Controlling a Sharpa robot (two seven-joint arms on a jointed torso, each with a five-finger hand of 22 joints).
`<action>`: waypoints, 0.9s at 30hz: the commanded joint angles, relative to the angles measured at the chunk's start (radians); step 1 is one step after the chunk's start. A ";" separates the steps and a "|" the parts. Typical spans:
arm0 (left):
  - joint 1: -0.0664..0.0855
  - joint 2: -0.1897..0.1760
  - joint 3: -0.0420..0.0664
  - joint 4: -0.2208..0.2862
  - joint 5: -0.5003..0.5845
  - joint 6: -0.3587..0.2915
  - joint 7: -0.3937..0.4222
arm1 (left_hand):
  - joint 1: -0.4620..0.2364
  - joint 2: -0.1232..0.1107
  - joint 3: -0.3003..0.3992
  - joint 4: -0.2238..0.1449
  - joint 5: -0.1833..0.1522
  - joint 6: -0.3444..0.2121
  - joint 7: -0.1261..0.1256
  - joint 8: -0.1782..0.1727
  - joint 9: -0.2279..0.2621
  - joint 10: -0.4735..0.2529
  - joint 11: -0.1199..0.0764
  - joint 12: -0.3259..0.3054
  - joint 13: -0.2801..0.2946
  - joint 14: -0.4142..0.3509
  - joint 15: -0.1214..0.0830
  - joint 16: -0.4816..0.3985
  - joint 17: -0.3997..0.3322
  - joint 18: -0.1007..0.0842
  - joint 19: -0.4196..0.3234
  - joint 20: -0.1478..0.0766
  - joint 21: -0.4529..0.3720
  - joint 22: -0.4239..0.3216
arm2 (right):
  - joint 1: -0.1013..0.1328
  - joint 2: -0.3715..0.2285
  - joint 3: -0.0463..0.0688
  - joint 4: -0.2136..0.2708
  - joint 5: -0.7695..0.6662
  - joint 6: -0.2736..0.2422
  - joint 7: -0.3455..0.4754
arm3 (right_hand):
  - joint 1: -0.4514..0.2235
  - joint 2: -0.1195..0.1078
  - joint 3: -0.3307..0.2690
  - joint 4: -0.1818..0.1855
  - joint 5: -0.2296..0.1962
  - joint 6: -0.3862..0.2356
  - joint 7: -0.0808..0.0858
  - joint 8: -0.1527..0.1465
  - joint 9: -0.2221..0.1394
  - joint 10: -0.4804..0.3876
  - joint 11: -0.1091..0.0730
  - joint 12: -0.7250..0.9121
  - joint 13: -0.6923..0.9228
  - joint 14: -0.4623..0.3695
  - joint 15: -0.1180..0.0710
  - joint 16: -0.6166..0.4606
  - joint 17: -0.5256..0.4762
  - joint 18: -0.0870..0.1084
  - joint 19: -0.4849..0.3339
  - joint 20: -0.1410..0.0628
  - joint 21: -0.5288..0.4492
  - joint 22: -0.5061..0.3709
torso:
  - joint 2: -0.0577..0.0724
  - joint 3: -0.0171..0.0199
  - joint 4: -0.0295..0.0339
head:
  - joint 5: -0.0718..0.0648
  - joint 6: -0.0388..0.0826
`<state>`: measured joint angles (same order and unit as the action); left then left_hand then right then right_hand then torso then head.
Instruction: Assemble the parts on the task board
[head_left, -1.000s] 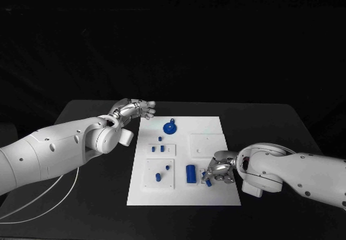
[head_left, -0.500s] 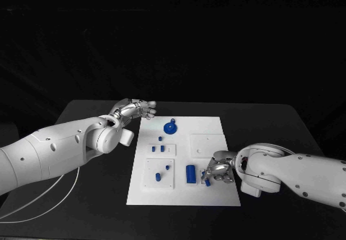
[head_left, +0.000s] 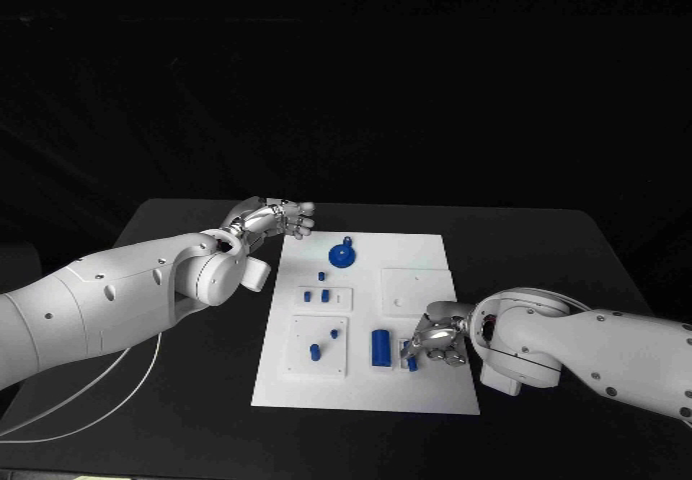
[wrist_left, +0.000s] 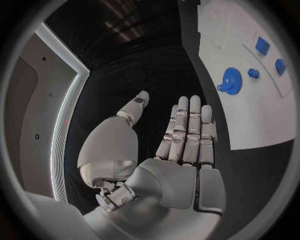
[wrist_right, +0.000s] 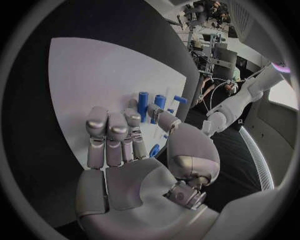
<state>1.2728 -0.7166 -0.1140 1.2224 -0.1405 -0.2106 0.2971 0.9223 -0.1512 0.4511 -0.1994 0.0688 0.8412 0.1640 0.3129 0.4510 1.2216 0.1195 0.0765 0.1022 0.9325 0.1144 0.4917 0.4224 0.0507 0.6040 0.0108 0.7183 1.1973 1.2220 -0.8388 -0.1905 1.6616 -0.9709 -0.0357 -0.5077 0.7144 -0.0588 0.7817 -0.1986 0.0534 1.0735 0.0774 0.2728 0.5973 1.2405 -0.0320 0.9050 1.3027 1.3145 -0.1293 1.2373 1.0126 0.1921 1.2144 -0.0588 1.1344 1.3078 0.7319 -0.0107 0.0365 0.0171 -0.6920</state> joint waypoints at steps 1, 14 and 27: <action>0.001 0.000 0.001 0.003 0.000 0.014 0.003 | -0.002 0.008 -0.006 0.000 0.004 0.005 0.003 0.004 -0.001 0.004 -0.005 -0.001 -0.001 0.001 0.001 -0.004 0.001 0.015 -0.004 0.004 -0.004 0.002 | -0.001 0.001 0.000 0.005 -0.007 -0.019 0.028 | -0.019 -0.010 -0.016 0.000 -0.005 0.002 0.000 -0.005 0.000 0.005 -0.001 -0.003 0.001 0.000 -0.006 -0.001 0.002 0.070 -0.002 -0.001 0.006 0.014 | 0.000 0.0001 -0.0001 | 0.001 0.000; 0.001 -0.001 0.000 0.003 0.000 0.012 0.003 | -0.003 0.008 -0.006 0.001 0.003 0.005 0.003 0.004 -0.001 0.004 -0.005 -0.001 -0.002 0.001 0.001 -0.005 0.002 0.015 -0.004 0.004 -0.004 0.002 | -0.001 -0.008 0.000 0.007 -0.006 -0.019 0.041 | -0.060 -0.058 -0.107 -0.015 -0.004 -0.002 -0.001 -0.005 0.002 0.003 -0.003 -0.004 0.003 -0.001 -0.008 -0.001 0.003 0.070 -0.005 -0.007 0.005 0.013 | 0.000 0.0009 -0.0006 | 0.003 0.000; 0.001 -0.003 0.000 0.003 -0.002 0.012 0.002 | -0.002 0.008 -0.006 0.001 0.004 0.004 0.003 0.004 -0.001 0.004 -0.005 -0.001 -0.002 0.001 0.000 -0.005 0.003 0.015 -0.004 0.004 -0.005 0.002 | -0.006 -0.030 0.000 0.028 -0.042 0.079 0.071 | 0.085 -0.107 -0.146 -0.092 -0.003 -0.007 -0.001 -0.004 0.006 0.000 -0.002 -0.004 0.005 -0.001 -0.008 -0.005 0.003 0.070 -0.008 -0.019 0.004 0.012 | 0.000 0.0010 -0.0015 | 0.004 0.001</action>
<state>1.2728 -0.7208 -0.1144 1.2226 -0.1409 -0.2103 0.2933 0.9224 -0.1512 0.4512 -0.1995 0.0688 0.8412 0.1640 0.3129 0.4510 1.2216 0.1195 0.0765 0.1015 0.9325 0.1144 0.4917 0.4240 0.0456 0.6040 0.0108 0.7184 1.1982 1.2175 -0.8680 -0.1899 1.6856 -0.9845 -0.0108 -0.4618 0.7934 -0.1649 0.6394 -0.2907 0.0535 1.0730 0.0741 0.2727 0.6025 1.2405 -0.0320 0.9050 1.3069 1.3146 -0.1335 1.2373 1.0144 0.1934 1.2090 -0.0716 1.1344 1.3076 0.7319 -0.0096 0.0358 0.0203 -0.6905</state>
